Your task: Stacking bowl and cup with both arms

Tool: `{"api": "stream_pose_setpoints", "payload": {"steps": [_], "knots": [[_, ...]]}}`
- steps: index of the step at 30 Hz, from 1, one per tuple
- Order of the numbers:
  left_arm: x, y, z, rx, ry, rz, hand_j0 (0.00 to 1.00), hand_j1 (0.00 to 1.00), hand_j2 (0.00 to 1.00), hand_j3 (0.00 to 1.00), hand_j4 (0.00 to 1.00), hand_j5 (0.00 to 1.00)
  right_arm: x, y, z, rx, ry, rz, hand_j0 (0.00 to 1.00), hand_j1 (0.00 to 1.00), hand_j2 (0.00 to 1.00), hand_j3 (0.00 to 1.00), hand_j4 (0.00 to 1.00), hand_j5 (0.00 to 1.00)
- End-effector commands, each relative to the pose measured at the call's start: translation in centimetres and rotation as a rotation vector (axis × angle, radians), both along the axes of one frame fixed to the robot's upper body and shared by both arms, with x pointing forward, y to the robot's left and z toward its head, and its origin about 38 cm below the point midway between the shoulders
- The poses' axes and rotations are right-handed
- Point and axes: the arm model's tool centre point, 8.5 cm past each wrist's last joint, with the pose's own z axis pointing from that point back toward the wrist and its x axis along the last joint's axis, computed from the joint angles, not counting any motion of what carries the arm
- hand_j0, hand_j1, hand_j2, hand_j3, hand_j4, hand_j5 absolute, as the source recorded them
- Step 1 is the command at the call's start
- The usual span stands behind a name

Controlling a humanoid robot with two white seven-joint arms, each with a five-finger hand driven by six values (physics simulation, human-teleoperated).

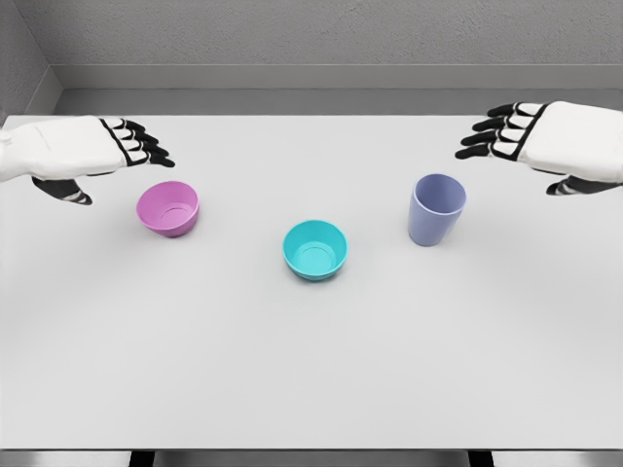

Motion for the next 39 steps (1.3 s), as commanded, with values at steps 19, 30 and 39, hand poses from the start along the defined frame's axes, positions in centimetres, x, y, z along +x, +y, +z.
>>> {"api": "stream_pose_setpoints", "payload": {"steps": [19, 30, 39], "knots": [[3.3, -3.2, -4.3, 0.057, 0.142, -0.013, 1.0, 1.0, 1.0, 1.0, 1.0, 1.0, 0.6, 0.3, -1.3, 0.01, 0.033, -0.002, 1.0, 1.0, 1.0, 1.0, 1.0, 1.0], [3.3, -3.9, -5.3, 0.044, 0.163, -0.021, 1.0, 1.0, 1.0, 1.0, 1.0, 1.0, 3.6, 2.9, -2.7, 0.121, 0.057, 0.015, 1.0, 1.0, 1.0, 1.0, 1.0, 1.0], [3.4, -3.3, -5.5, 0.042, 0.171, -0.004, 1.0, 1.0, 1.0, 1.0, 1.0, 1.0, 3.9, 3.9, -3.8, 0.095, 0.091, 0.037, 1.0, 1.0, 1.0, 1.0, 1.0, 1.0]]}}
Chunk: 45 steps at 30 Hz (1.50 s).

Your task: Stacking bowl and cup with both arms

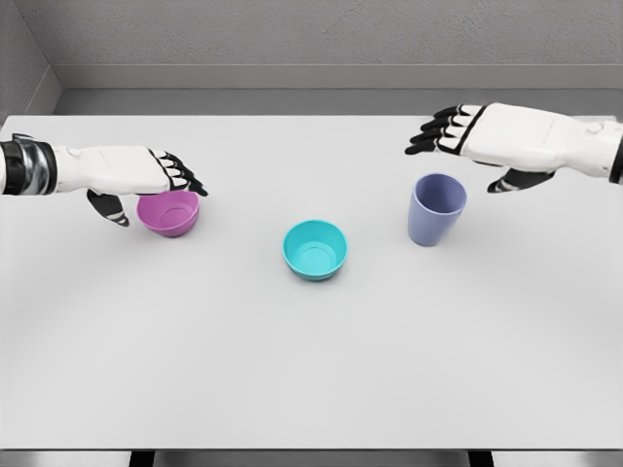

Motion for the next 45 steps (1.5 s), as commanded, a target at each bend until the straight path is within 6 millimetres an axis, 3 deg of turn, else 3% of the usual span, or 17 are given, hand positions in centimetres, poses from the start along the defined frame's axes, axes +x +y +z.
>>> {"api": "stream_pose_setpoints", "payload": {"steps": [1, 2, 3, 6, 10, 14, 22, 45], "knots": [[0.1, 0.1, -0.1, -0.009, 0.006, 0.008, 1.0, 1.0, 1.0, 1.0, 1.0, 1.0, 0.0, 0.1, -0.2, 0.003, 0.01, 0.001, 1.0, 1.0, 1.0, 1.0, 1.0, 1.0], [0.0, 0.0, -1.5, -0.007, 0.036, 0.013, 1.0, 1.0, 1.0, 1.0, 1.0, 1.0, 0.0, 0.1, -0.2, 0.003, 0.01, 0.001, 1.0, 1.0, 1.0, 1.0, 1.0, 1.0], [-0.1, -0.2, -1.7, -0.013, 0.04, 0.009, 1.0, 1.0, 1.0, 1.0, 1.0, 1.0, 0.0, 0.1, -0.3, 0.002, 0.011, 0.001, 1.0, 1.0, 1.0, 1.0, 1.0, 1.0], [-0.1, -0.4, -1.7, -0.015, 0.041, 0.007, 1.0, 1.0, 1.0, 1.0, 1.0, 1.0, 0.0, 0.8, -1.4, -0.029, 0.023, 0.012, 1.0, 1.0, 1.0, 1.0, 1.0, 1.0], [0.0, -0.1, -1.9, -0.013, 0.045, 0.015, 1.0, 1.0, 1.0, 1.0, 1.0, 1.0, 0.1, 0.9, -1.5, -0.038, 0.016, 0.012, 1.0, 1.0, 1.0, 1.0, 1.0, 1.0], [0.5, 1.0, -2.2, -0.007, 0.054, 0.055, 1.0, 1.0, 1.0, 1.0, 1.0, 1.0, 0.2, 0.9, -1.9, -0.044, 0.028, 0.009, 1.0, 1.0, 1.0, 1.0, 1.0, 1.0], [0.7, 0.0, -2.6, -0.016, 0.058, 0.038, 1.0, 1.0, 1.0, 1.0, 1.0, 1.0, 0.4, 1.3, -2.9, -0.059, 0.048, 0.016, 1.0, 1.0, 1.0, 1.0, 1.0, 1.0], [1.8, 0.1, -3.5, -0.032, 0.081, 0.077, 1.0, 1.0, 1.0, 1.0, 1.0, 1.0, 0.8, 0.5, -3.2, -0.06, 0.061, -0.01, 1.0, 1.0, 1.0, 1.0, 1.0, 1.0]]}}
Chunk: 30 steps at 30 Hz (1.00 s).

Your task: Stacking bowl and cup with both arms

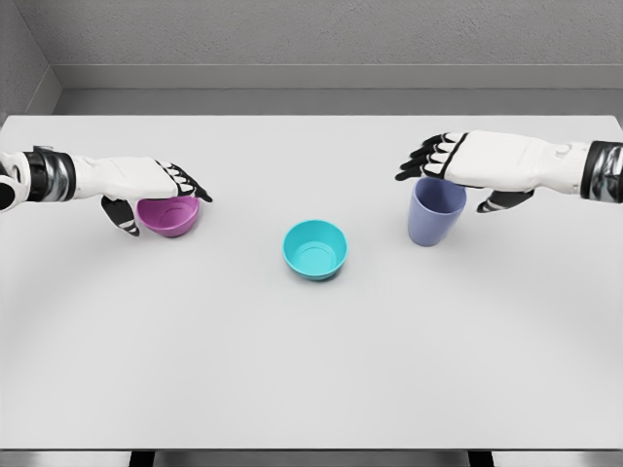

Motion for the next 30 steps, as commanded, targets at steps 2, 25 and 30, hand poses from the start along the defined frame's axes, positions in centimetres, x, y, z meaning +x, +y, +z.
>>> {"api": "stream_pose_setpoints", "payload": {"steps": [2, 25, 30], "knots": [[0.1, 0.1, 0.0, -0.005, 0.002, 0.007, 1.0, 1.0, 1.0, 1.0, 1.0, 1.0, 0.0, -0.2, 0.0, 0.004, 0.004, -0.007, 1.0, 1.0, 1.0, 1.0, 1.0, 1.0], [0.6, 0.3, -0.5, -0.009, 0.015, 0.032, 1.0, 1.0, 1.0, 1.0, 1.0, 1.0, 1.4, -0.4, -2.2, -0.019, 0.041, -0.046, 1.0, 1.0, 1.0, 1.0, 1.0, 1.0], [0.8, 0.2, -0.7, -0.006, 0.016, 0.034, 1.0, 1.0, 1.0, 1.0, 1.0, 1.0, 1.5, -0.3, -2.0, -0.019, 0.037, -0.047, 1.0, 1.0, 1.0, 1.0, 1.0, 1.0]]}}
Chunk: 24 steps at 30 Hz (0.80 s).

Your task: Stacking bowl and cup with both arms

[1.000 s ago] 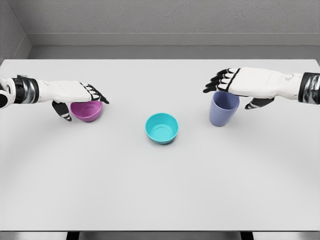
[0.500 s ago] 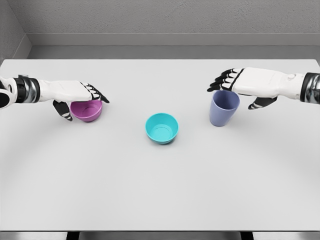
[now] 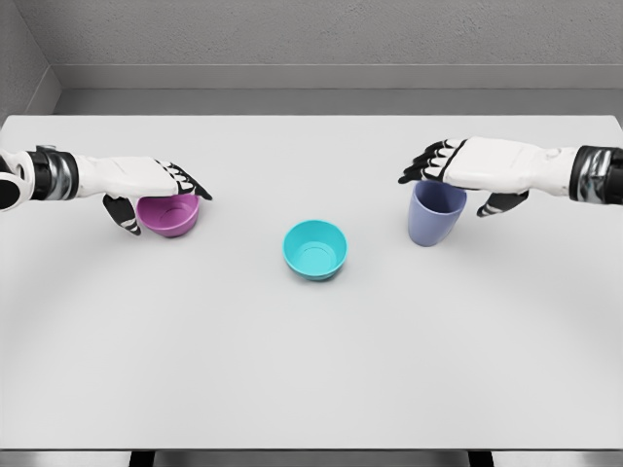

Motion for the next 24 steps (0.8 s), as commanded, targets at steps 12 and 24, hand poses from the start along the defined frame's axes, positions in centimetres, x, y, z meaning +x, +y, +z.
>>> {"api": "stream_pose_setpoints", "payload": {"steps": [12, 24], "knots": [[0.4, -0.2, -0.3, -0.003, 0.004, 0.01, 1.0, 1.0, 1.0, 1.0, 1.0, 1.0, 0.1, 0.8, -0.9, 0.01, 0.021, 0.008, 1.0, 1.0, 1.0, 1.0, 1.0, 1.0], [0.5, 0.0, -0.7, 0.008, 0.01, 0.019, 1.0, 1.0, 1.0, 1.0, 1.0, 1.0, 0.1, 0.8, -1.0, 0.01, 0.024, 0.009, 1.0, 1.0, 1.0, 1.0, 1.0, 1.0]]}}
